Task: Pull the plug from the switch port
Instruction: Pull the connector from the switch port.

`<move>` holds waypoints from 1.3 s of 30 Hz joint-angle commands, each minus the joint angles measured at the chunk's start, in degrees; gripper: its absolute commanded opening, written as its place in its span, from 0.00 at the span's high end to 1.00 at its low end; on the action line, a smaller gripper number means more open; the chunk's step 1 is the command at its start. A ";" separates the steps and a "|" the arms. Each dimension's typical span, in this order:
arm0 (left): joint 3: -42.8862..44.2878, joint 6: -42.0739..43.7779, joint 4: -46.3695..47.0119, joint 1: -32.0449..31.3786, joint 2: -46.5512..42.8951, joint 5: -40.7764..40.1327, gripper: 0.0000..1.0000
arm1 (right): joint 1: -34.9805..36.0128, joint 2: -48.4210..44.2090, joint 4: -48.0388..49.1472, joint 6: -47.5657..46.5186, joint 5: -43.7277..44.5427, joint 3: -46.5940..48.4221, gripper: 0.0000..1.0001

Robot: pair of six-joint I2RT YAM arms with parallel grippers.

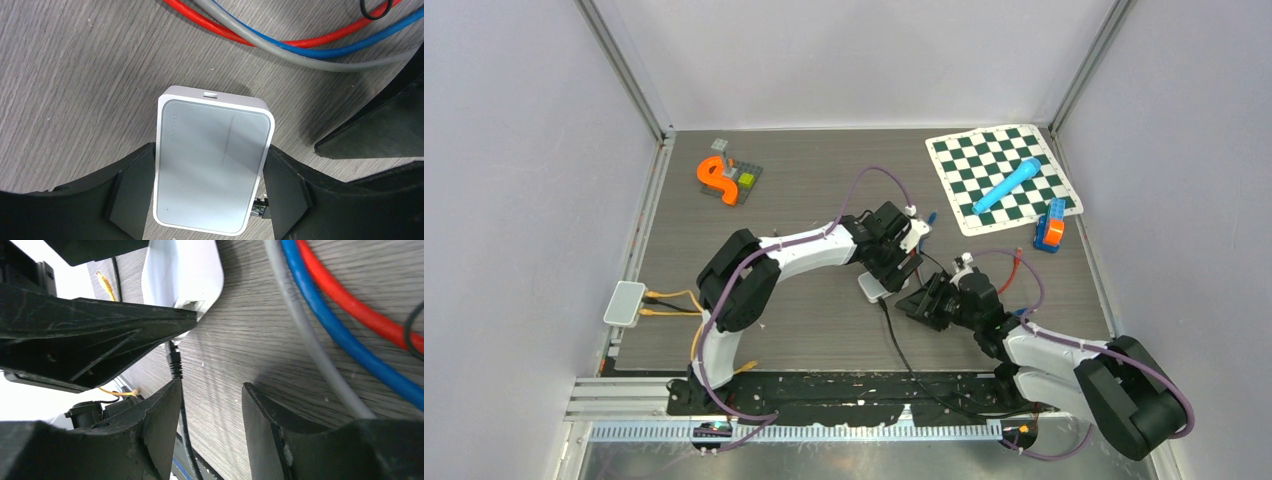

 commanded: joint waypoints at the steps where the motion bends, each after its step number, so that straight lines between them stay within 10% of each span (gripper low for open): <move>1: 2.41 -1.21 0.14 -0.04 -0.04 -0.28 0.57 | 1.40 0.42 6.77 1.49 -0.10 1.88 0.45; 39: 3.51 -4.90 -1.08 0.39 0.86 2.54 0.59 | 11.47 13.96 23.47 8.85 16.75 2.07 0.52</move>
